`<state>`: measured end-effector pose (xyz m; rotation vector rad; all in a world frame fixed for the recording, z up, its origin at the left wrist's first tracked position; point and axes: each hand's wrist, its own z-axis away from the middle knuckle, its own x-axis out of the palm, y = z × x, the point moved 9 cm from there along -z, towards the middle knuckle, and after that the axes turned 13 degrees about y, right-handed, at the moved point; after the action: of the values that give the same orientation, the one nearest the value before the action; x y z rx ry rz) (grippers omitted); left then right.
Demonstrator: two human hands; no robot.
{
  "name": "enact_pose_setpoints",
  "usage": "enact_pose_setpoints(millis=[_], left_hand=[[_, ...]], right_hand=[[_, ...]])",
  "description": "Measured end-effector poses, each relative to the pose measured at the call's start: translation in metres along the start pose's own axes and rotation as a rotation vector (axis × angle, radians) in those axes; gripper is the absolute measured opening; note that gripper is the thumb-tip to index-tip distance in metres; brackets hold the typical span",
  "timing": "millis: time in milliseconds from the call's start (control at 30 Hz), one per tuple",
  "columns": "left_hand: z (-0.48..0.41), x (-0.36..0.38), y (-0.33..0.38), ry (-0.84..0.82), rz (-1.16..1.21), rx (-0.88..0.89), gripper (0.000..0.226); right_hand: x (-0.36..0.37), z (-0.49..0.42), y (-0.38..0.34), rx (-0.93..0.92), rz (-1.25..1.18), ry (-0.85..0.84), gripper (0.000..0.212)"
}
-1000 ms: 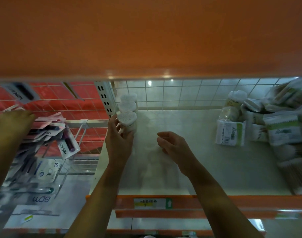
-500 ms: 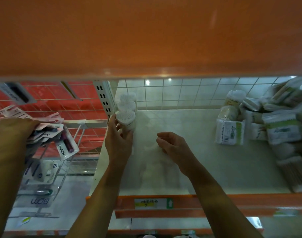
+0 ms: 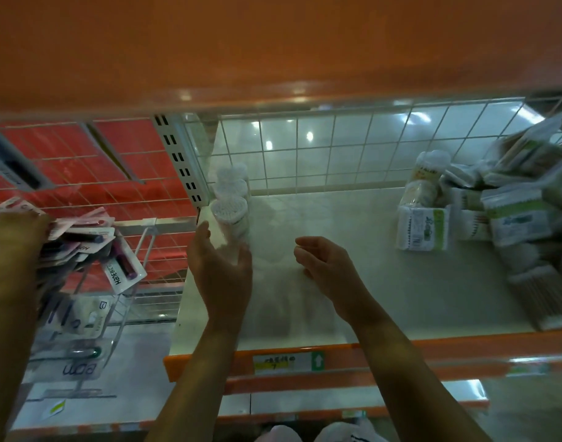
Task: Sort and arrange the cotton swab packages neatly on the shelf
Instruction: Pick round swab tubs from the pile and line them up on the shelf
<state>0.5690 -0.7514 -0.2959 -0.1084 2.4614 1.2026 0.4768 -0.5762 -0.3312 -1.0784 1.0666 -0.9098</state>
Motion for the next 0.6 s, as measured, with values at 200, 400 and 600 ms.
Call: enact_pose_setpoints(millis=[200, 400, 600], left_hand=[[0.031, -0.004, 0.045, -0.085, 0.094, 0.161, 0.050], [0.072, 0.019, 0.077, -0.313, 0.094, 0.307, 0.044], [0.112, 0.058, 0.098, -0.514, 0.012, 0.334, 0.054]], right_hand=[[-0.016, 0.011, -0.003, -0.074, 0.012, 0.158, 0.033], [-0.048, 0.022, -0.008, -0.170, 0.164, 0.304, 0.032], [-0.096, 0.027, -0.002, -0.194, 0.325, 0.334, 0.036]])
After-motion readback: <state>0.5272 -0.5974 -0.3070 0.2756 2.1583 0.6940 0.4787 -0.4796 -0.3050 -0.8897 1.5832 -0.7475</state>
